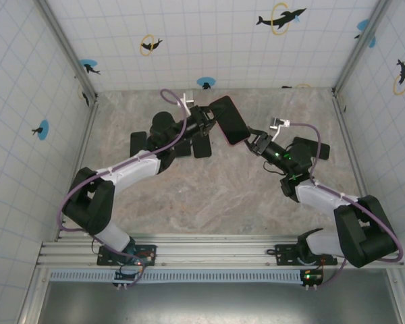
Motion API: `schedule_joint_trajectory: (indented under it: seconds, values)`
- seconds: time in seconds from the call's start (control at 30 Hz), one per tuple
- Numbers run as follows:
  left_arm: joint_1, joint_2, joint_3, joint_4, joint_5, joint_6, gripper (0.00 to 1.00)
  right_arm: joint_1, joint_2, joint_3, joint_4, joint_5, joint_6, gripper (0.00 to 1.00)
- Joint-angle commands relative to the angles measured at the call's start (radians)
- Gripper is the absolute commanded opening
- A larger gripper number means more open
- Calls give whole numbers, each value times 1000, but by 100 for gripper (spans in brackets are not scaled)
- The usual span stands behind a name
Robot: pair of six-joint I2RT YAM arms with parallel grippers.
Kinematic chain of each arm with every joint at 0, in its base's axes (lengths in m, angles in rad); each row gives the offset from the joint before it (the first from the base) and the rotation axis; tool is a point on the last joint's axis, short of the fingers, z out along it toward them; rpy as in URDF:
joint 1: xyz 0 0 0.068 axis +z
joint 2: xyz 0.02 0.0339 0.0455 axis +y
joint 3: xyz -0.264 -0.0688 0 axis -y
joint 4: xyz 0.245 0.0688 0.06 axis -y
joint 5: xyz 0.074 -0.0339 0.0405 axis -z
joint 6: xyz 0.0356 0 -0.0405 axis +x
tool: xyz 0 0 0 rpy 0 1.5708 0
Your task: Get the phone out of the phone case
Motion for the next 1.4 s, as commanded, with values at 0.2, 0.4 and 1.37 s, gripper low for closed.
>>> schedule_joint_trajectory:
  seconds: [0.2, 0.4, 1.37]
  values:
    - [8, 28, -19, 7, -47, -30, 10, -5, -39, 7, 10, 6, 103, 10]
    - [10, 47, -61, -13, -63, -61, 25, -9, -49, -42, -7, 23, 176, 8]
    - [-236, -111, -201, -149, -418, -230, 70, -33, 78, -4, 36, 290, 61, 7]
